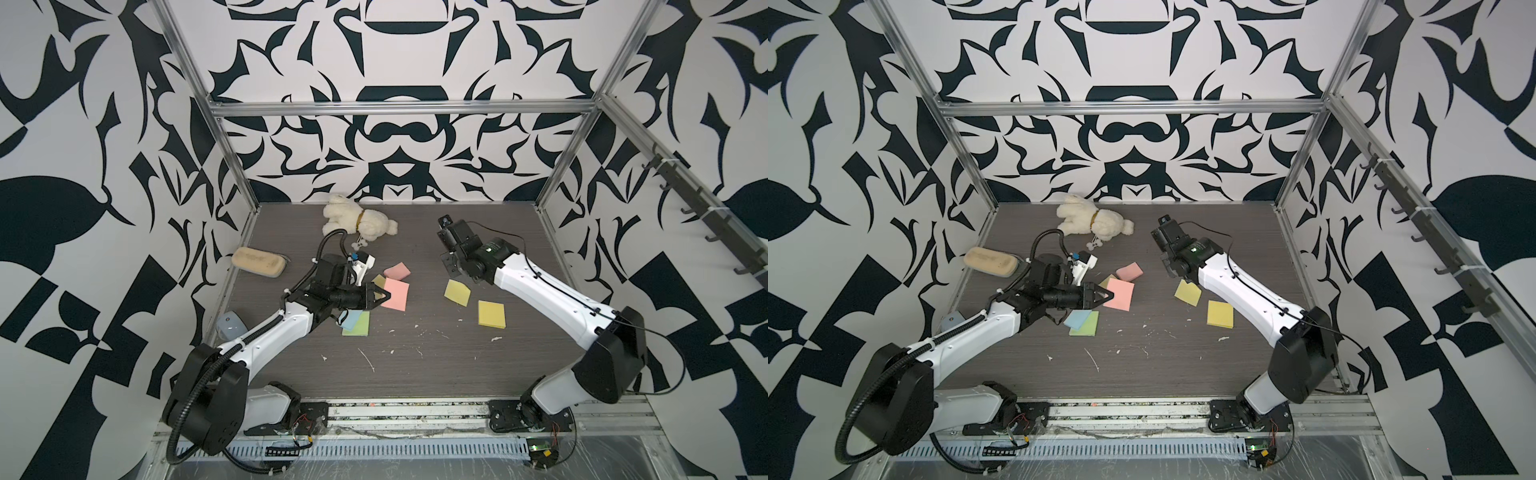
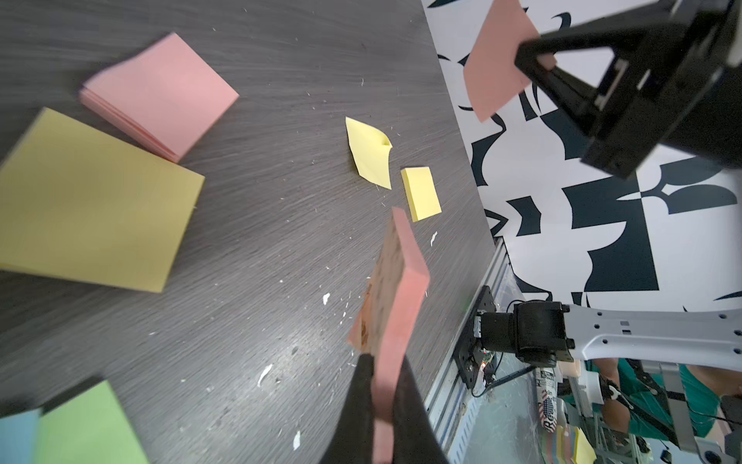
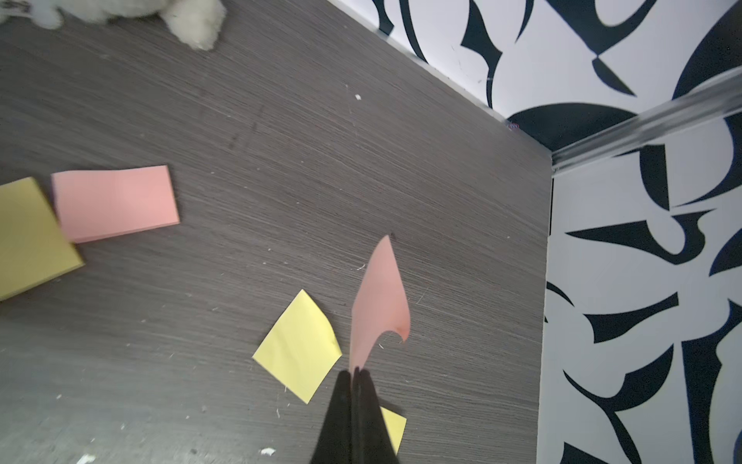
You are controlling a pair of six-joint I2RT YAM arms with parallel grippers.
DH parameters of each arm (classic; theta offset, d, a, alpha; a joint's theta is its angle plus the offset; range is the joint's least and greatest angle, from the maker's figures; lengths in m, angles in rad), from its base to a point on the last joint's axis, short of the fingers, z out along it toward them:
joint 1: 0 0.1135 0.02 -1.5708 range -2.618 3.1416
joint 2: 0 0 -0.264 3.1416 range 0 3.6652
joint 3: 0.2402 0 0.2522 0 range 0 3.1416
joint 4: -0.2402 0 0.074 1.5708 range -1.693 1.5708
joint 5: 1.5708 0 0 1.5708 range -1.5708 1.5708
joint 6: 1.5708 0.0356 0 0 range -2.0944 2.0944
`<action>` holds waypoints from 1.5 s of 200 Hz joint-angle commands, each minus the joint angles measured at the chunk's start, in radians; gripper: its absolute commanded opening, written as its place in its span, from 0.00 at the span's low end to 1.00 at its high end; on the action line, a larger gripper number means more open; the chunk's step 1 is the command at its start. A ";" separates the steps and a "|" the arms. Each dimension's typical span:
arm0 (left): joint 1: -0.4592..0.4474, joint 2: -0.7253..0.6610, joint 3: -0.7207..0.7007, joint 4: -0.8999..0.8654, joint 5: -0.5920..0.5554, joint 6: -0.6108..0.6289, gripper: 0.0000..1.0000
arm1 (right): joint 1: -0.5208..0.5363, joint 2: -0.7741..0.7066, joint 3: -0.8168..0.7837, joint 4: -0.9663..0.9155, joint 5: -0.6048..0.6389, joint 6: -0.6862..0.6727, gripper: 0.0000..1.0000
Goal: Tear off pages from different memo pads
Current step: Place the paper at the center of the board, then place the memo pad at the center of the board.
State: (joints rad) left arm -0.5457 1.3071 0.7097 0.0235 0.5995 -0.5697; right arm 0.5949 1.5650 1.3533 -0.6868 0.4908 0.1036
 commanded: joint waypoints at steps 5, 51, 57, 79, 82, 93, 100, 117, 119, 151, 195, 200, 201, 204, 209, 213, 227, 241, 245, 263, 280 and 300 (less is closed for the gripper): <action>-0.068 0.028 0.026 0.059 -0.048 -0.036 0.00 | -0.032 0.076 -0.025 0.076 -0.033 0.069 0.00; -0.124 0.046 0.032 0.096 -0.075 -0.065 0.00 | -0.051 0.276 -0.040 0.161 -0.199 0.138 0.00; -0.128 0.043 0.031 0.095 -0.079 -0.065 0.00 | -0.050 0.294 -0.040 0.169 -0.214 0.146 0.00; -0.131 0.034 0.028 0.087 -0.084 -0.067 0.00 | -0.053 0.338 -0.030 0.177 -0.261 0.162 0.00; -0.132 0.033 0.028 0.085 -0.085 -0.067 0.00 | -0.055 0.342 -0.027 0.175 -0.268 0.164 0.00; -0.132 0.029 0.025 0.080 -0.085 -0.067 0.00 | -0.057 0.351 -0.025 0.173 -0.286 0.168 0.00; -0.132 0.028 0.024 0.079 -0.085 -0.067 0.00 | -0.059 0.352 -0.025 0.169 -0.288 0.168 0.03; -0.132 0.028 0.024 0.076 -0.085 -0.068 0.00 | -0.066 0.342 -0.030 0.162 -0.350 0.170 0.19; -0.133 0.028 0.024 0.076 -0.085 -0.069 0.00 | -0.068 0.339 -0.030 0.160 -0.354 0.170 0.21; -0.142 0.030 0.029 0.079 -0.090 -0.081 0.00 | -0.075 0.274 -0.032 0.142 -0.410 0.160 0.36; -0.221 0.095 0.048 0.152 -0.129 -0.144 0.00 | -0.084 0.132 -0.057 0.116 -0.412 0.163 0.40; -0.236 0.110 0.057 0.168 -0.138 -0.156 0.00 | -0.086 0.113 -0.064 0.114 -0.408 0.162 0.40; -0.240 0.113 0.058 0.171 -0.139 -0.157 0.00 | -0.086 0.108 -0.065 0.113 -0.407 0.163 0.40; -0.249 0.124 0.061 0.183 -0.146 -0.167 0.00 | -0.087 0.097 -0.070 0.114 -0.402 0.165 0.40; -0.262 0.142 0.069 0.203 -0.157 -0.182 0.00 | -0.091 0.080 -0.078 0.115 -0.397 0.166 0.40; -0.272 0.157 0.076 0.221 -0.169 -0.200 0.00 | -0.092 0.060 -0.086 0.115 -0.394 0.166 0.40; -0.302 0.220 0.099 0.297 -0.196 -0.278 0.00 | -0.099 0.004 -0.109 0.114 -0.376 0.166 0.40; -0.337 0.287 0.126 0.390 -0.224 -0.364 0.00 | -0.111 -0.049 -0.129 0.109 -0.352 0.158 0.40; -0.349 0.304 0.137 0.410 -0.232 -0.389 0.00 | -0.116 -0.062 -0.133 0.106 -0.348 0.157 0.40; -0.418 0.393 0.193 0.463 -0.259 -0.462 0.00 | -0.142 -0.123 -0.154 0.098 -0.339 0.152 0.40; -0.488 0.476 0.249 0.500 -0.283 -0.520 0.00 | -0.168 -0.175 -0.176 0.098 -0.342 0.156 0.40; -0.547 0.557 0.332 0.491 -0.283 -0.547 0.00 | -0.189 -0.214 -0.187 0.100 -0.363 0.174 0.41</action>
State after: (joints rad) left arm -1.0267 1.7966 0.9546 0.4381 0.3450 -1.0172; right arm 0.4255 1.4090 1.1767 -0.5827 0.1234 0.2619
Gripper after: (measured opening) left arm 0.090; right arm 0.405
